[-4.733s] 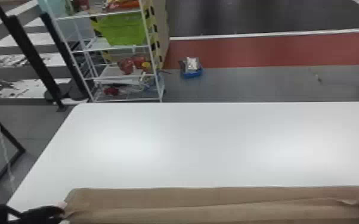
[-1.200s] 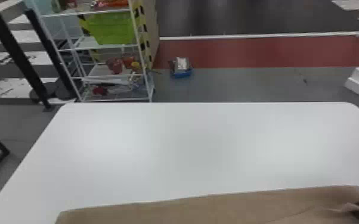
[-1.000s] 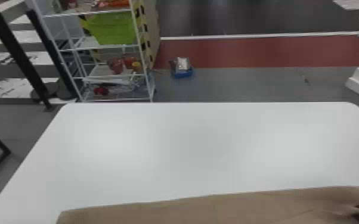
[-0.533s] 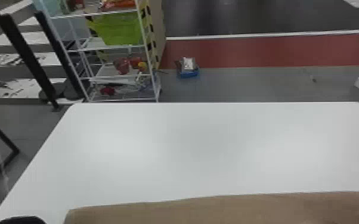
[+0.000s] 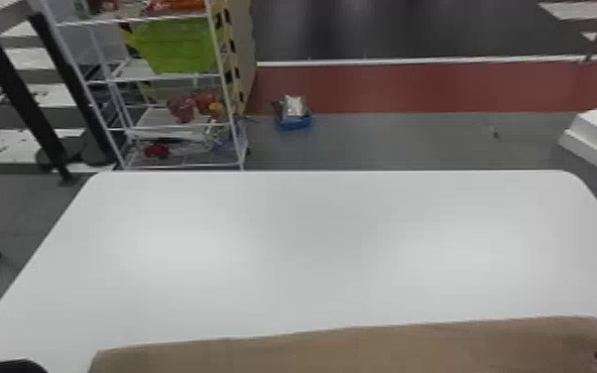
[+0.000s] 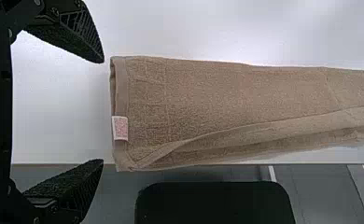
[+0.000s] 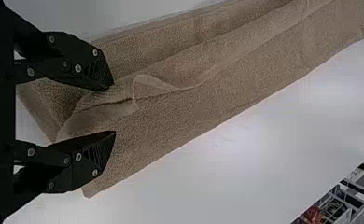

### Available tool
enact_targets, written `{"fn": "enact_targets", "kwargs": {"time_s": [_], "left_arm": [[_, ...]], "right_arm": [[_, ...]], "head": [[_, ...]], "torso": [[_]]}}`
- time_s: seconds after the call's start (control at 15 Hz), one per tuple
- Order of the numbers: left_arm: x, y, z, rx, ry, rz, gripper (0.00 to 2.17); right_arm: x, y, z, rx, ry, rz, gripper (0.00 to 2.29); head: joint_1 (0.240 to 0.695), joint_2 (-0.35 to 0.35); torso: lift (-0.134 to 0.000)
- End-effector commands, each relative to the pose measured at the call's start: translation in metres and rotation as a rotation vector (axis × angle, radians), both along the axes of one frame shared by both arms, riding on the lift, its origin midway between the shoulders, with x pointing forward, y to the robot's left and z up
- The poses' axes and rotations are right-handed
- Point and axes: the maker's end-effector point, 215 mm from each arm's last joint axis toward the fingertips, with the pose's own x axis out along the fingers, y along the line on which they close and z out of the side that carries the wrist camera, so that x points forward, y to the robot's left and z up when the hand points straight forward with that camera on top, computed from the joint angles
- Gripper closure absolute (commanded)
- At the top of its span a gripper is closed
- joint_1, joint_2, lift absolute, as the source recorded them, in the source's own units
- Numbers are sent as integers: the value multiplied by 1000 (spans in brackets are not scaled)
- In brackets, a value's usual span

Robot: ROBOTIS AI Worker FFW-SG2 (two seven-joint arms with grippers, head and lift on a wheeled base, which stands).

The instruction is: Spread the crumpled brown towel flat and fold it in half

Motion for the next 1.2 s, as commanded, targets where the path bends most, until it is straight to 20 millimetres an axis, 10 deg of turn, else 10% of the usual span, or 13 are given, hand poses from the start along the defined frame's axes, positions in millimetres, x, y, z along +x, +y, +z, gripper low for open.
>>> {"fn": "enact_targets", "kwargs": {"time_s": [0.0,0.93,1.13], "left_arm": [[0,2,1,3,1,4,151],[1,2,5,10,-6,2,151],[6,0,9,-2,-22,3,151]], "right_arm": [[-3,-5,8,-9,-14,-3,53],[12,-72,90,260,-115,-262,76],[8,-75,68,450,22,-415,53]], "head": [[695,77],[695,-48],[695,-74]], "torso": [[-123],[-123],[-123]]}}
